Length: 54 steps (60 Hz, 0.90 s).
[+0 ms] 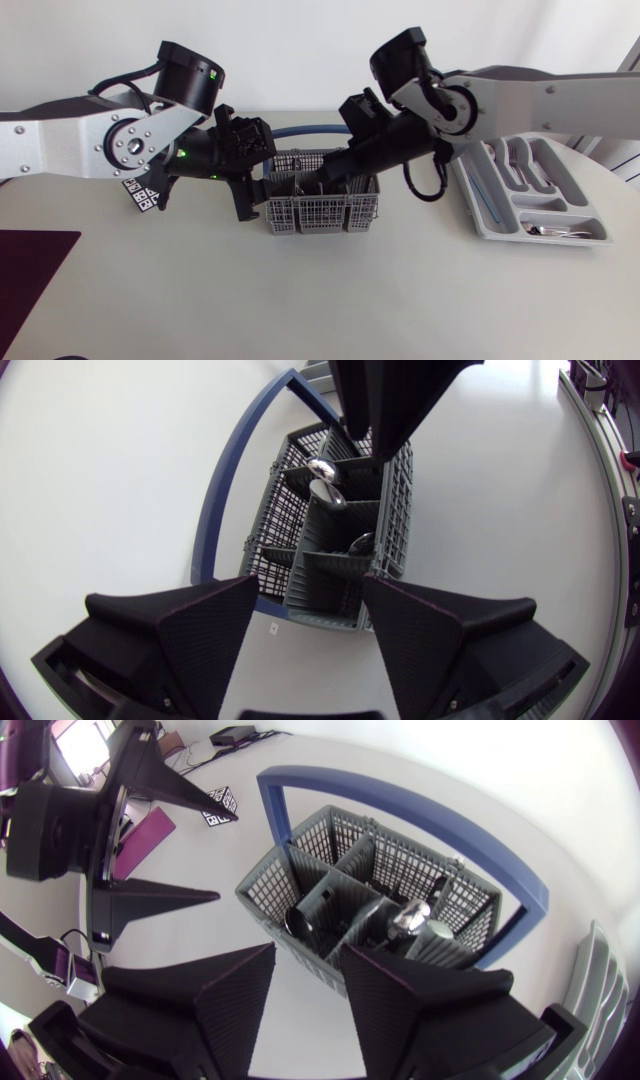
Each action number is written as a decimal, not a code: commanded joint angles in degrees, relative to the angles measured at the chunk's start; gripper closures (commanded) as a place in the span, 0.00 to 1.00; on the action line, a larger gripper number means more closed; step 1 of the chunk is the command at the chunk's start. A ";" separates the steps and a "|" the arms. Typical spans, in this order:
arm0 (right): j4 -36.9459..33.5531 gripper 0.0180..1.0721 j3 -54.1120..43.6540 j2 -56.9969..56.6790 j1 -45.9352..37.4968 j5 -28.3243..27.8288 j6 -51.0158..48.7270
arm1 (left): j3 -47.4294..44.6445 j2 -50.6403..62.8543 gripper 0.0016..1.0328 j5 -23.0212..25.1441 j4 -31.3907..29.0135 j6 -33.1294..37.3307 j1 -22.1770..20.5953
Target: Transfer all utensils from the basket to the drawer tray.
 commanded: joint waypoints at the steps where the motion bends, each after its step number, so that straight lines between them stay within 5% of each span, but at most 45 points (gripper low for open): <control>1: -1.41 0.58 3.47 4.09 1.41 0.36 1.39 | -2.10 -1.10 0.29 0.69 0.26 1.70 0.48; 50: -6.33 0.75 14.81 17.98 5.62 8.36 2.09 | -5.00 -0.31 0.29 2.98 2.11 2.84 2.76; 54: -6.51 0.82 14.81 18.33 5.62 8.80 2.09 | -5.09 -0.31 0.29 2.98 2.11 2.93 2.76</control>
